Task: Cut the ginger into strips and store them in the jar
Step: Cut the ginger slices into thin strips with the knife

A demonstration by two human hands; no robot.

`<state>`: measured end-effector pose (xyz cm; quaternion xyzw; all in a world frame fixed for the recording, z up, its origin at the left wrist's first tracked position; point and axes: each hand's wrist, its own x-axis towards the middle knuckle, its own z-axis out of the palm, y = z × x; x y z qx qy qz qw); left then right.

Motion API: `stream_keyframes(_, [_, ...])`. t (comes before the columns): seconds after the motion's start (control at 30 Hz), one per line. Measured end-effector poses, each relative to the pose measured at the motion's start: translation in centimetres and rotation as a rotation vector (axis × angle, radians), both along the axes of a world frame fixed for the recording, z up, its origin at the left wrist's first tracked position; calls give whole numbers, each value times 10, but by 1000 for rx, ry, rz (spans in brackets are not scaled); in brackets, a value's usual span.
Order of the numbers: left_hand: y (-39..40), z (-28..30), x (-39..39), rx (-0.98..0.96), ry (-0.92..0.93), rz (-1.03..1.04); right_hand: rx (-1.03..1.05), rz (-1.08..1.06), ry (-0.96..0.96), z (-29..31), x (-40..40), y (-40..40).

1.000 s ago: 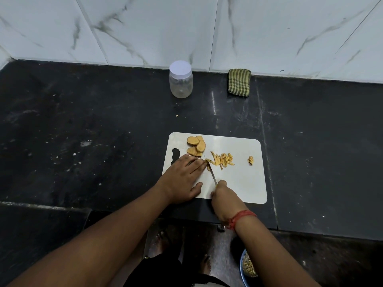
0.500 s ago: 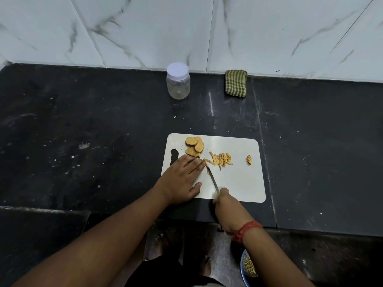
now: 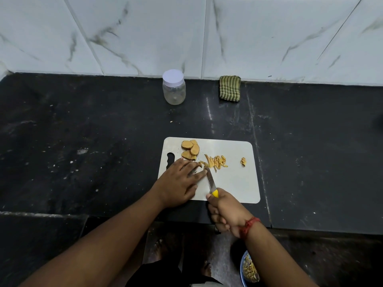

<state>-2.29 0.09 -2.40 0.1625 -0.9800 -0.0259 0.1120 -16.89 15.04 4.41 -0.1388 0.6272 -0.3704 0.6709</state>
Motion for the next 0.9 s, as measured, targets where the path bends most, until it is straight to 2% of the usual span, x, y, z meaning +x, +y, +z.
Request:
stream_keyframes(0.23, [-2, -2, -1, 28, -33, 17, -52, -127, -192, 2, -5, 5])
stream_keyframes(0.4, [5, -3, 0, 11, -36, 38, -108, -210, -155, 6, -16, 9])
stream_keyframes(0.53, [28, -2, -4, -1, -46, 183, -146, -247, -125, 10, -29, 13])
stream_keyframes(0.73, [59, 6, -36, 101, -154, 423, -161, -232, -98, 14, -34, 16])
stream_keyframes(0.9, [54, 9, -52, 140, -183, 457, -194, -197, -57, 20, -36, 15])
